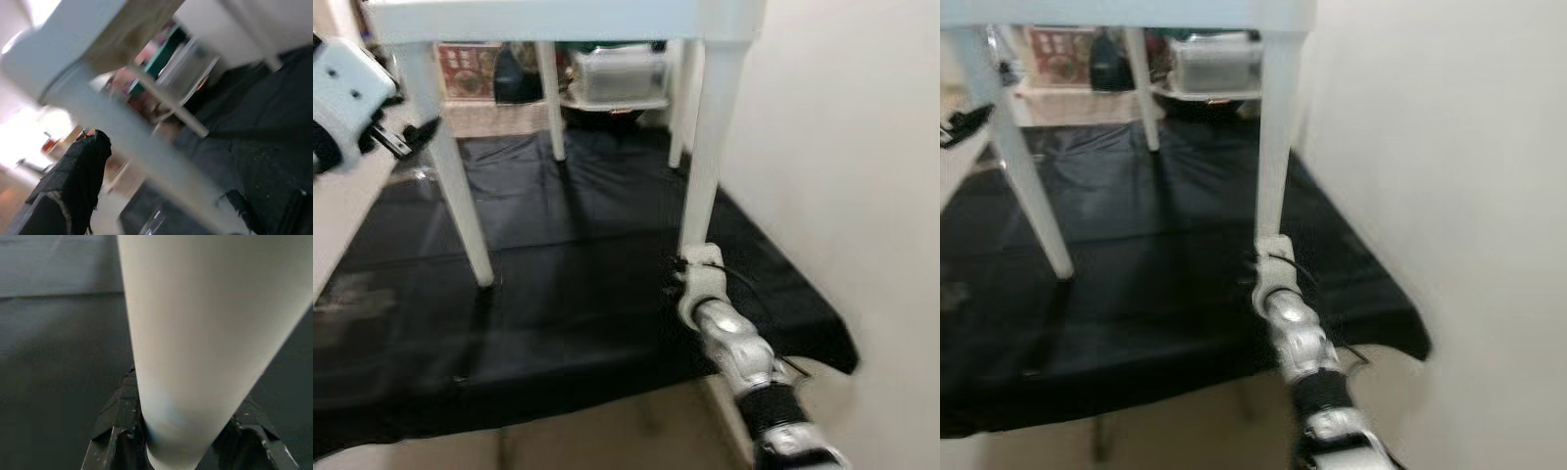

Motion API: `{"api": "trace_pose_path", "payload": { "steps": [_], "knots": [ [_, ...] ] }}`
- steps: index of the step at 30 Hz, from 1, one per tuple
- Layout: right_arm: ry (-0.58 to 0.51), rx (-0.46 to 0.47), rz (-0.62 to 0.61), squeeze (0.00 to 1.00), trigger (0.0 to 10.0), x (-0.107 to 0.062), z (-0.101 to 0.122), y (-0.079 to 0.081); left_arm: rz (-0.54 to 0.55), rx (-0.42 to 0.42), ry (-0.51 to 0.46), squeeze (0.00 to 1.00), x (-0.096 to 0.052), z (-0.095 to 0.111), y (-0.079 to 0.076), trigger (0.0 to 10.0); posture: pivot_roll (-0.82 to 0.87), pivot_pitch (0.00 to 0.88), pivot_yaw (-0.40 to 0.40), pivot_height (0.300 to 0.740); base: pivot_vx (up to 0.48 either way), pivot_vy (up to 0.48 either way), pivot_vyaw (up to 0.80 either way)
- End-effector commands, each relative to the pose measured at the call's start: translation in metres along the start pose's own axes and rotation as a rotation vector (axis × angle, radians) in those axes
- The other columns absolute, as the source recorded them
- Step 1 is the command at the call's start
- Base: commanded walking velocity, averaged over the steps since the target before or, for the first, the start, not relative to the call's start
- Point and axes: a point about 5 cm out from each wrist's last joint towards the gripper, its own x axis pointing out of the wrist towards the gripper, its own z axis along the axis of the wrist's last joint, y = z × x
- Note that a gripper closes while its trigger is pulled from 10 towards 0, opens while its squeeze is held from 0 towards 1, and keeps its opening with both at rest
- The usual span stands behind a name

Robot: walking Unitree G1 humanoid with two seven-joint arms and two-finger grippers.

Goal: Building children table

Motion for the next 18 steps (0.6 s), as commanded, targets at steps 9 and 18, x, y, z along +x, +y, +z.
{"api": "trace_pose_path", "payload": {
  "steps": [9,18],
  "knots": [
    [0.067,-0.064,0.023,0.0,0.0,-0.001,0.0,0.007,-0.073,-0.149,-0.046,0.0,-0.014,-0.006,-0.047,10.0,0.15,0.0,-0.125,0.74,0.0,0.0,0.0],
    [0.103,-0.049,-0.051,0.0,10.0,-0.003,0.0,-0.018,-0.054,-0.497,0.083,0.0,-0.042,-0.03,-0.159,10.0,0.15,0.0,-0.14,0.74,0.0,0.0,0.0]
  ]
}}
